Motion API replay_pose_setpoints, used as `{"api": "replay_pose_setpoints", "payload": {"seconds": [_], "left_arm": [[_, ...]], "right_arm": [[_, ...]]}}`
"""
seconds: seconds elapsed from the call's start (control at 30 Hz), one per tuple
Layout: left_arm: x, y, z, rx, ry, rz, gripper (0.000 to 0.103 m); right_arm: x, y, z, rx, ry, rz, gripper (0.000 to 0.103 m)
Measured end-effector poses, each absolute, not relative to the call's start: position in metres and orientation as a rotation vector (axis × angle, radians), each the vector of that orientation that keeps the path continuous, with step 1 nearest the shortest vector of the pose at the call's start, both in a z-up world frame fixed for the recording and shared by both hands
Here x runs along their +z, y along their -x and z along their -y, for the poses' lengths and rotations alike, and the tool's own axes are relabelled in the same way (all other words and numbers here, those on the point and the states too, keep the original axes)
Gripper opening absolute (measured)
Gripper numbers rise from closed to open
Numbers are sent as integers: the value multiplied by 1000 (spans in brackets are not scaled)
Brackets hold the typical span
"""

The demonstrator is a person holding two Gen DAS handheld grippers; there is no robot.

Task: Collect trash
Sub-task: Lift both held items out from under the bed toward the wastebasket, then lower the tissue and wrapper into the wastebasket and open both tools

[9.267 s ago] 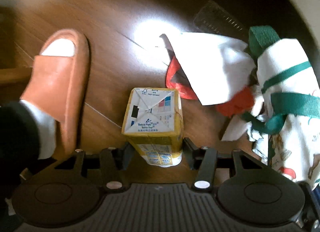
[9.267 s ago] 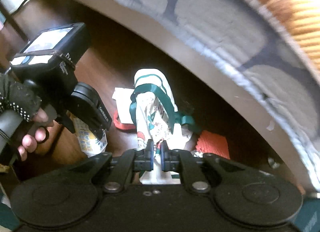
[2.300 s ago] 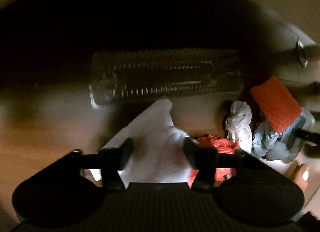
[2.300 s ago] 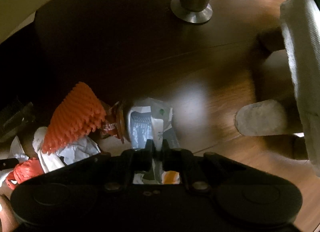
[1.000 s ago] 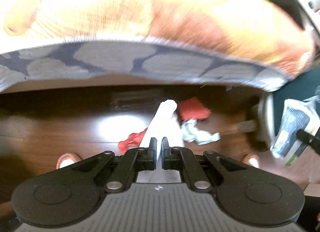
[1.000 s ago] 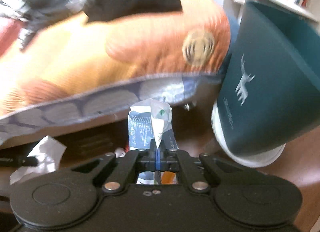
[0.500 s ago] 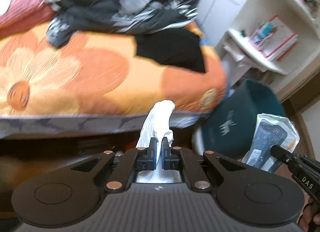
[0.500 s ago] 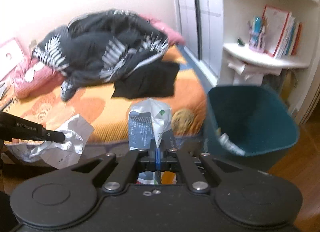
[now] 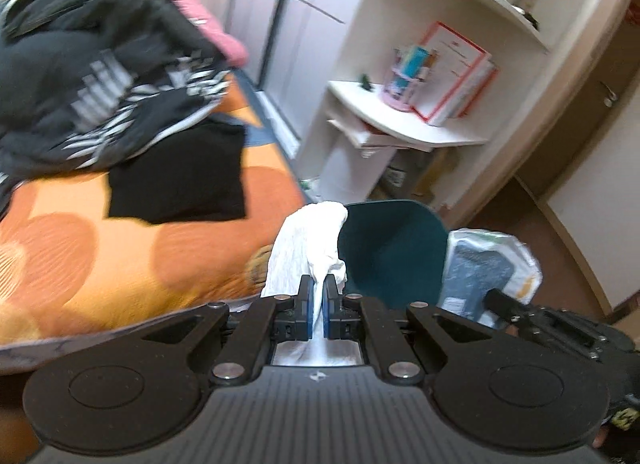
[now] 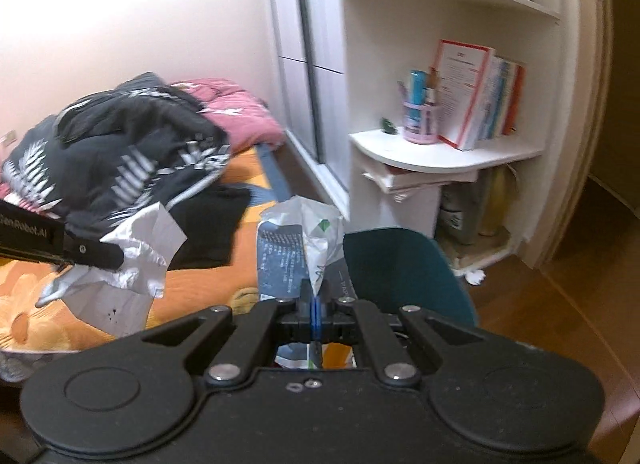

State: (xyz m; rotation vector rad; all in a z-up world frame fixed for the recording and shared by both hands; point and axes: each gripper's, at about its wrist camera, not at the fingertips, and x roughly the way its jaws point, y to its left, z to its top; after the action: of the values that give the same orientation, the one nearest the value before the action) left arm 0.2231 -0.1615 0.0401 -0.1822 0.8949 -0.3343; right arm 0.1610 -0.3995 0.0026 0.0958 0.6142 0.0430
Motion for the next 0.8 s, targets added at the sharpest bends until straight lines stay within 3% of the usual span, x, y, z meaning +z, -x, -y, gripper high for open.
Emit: {"api": "replay_pose_setpoints", "payload": {"seconds": [0.4,0.8], "left_arm": [[17,-278,270,-473,174,-949,4],[-71,-308,321,-479,99,-1115,4]], "right_arm": [[-41,-207,466,-64,-225,-691,1],[-92,-248,487,-84,-293,-821,2]]}}
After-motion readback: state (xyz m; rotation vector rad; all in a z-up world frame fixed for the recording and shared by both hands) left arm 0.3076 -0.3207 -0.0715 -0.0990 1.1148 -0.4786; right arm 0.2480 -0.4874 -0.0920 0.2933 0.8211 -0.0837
